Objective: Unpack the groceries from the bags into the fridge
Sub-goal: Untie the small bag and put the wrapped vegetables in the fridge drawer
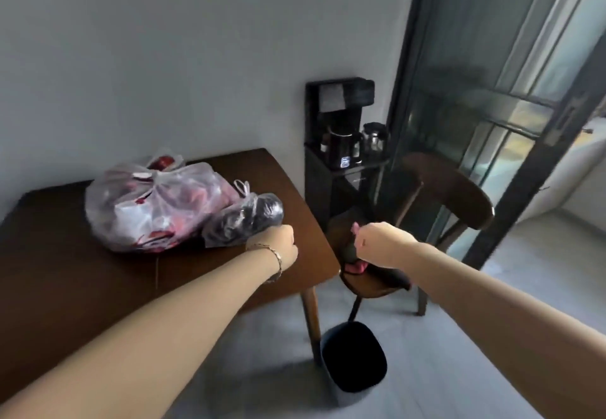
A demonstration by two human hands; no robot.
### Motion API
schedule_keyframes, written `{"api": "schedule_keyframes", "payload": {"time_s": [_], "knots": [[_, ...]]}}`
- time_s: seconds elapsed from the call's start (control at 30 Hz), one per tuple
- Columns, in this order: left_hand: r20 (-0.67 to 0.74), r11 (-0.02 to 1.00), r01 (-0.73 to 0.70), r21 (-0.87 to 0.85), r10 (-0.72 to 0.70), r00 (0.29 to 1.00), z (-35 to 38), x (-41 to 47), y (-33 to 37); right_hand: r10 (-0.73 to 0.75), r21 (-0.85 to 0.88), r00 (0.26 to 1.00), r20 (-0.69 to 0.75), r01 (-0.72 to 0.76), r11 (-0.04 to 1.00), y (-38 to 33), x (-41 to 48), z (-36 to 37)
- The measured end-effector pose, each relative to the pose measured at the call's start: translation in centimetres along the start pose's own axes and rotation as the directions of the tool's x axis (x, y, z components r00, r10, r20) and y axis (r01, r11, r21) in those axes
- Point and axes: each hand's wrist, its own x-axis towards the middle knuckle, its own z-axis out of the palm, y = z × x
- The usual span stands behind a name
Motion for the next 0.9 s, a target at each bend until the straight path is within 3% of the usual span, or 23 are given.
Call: {"api": "schedule_keyframes", "payload": {"time_s": [0.07, 0.2, 0.37, 0.57, 0.77, 0.9], "knots": [[-0.019, 0.998, 0.053, -0.030, -0.053, 0.998, -0.6, 0.8, -4.5, -0.049, -0.069, 0.995, 0.086, 0.055, 0.996, -4.4, 2.8, 0.6], [-0.064, 0.995, 0.072, -0.063, -0.076, 0.995, -2.2, 3.8, -12.0, -0.127, -0.055, 0.992, -0.021, 0.126, 0.991, -11.7, 9.1, 1.0], [-0.037, 0.989, 0.078, -0.126, -0.083, 0.996, -3.4, 8.6, -19.4, -0.091, -0.015, 0.992, 0.083, 0.093, 0.996, -18.2, 16.5, 1.3], [0.029, 0.979, 0.085, -0.186, -0.081, 0.996, -2.8, 14.4, -23.8, -0.056, 0.021, 0.995, 0.087, 0.054, 0.998, -20.6, 23.9, 2.8], [0.045, 0.961, 0.116, -0.249, -0.109, 0.993, -1.1, 20.9, -24.5, 0.062, 0.180, 0.997, -0.047, -0.052, 0.982, -19.7, 32.8, 4.0], [0.044, 0.958, 0.147, -0.246, -0.140, 0.989, -0.4, 25.1, -23.8, 0.003, 0.123, 0.998, 0.057, -0.010, 0.992, -19.3, 38.6, 4.2]]}}
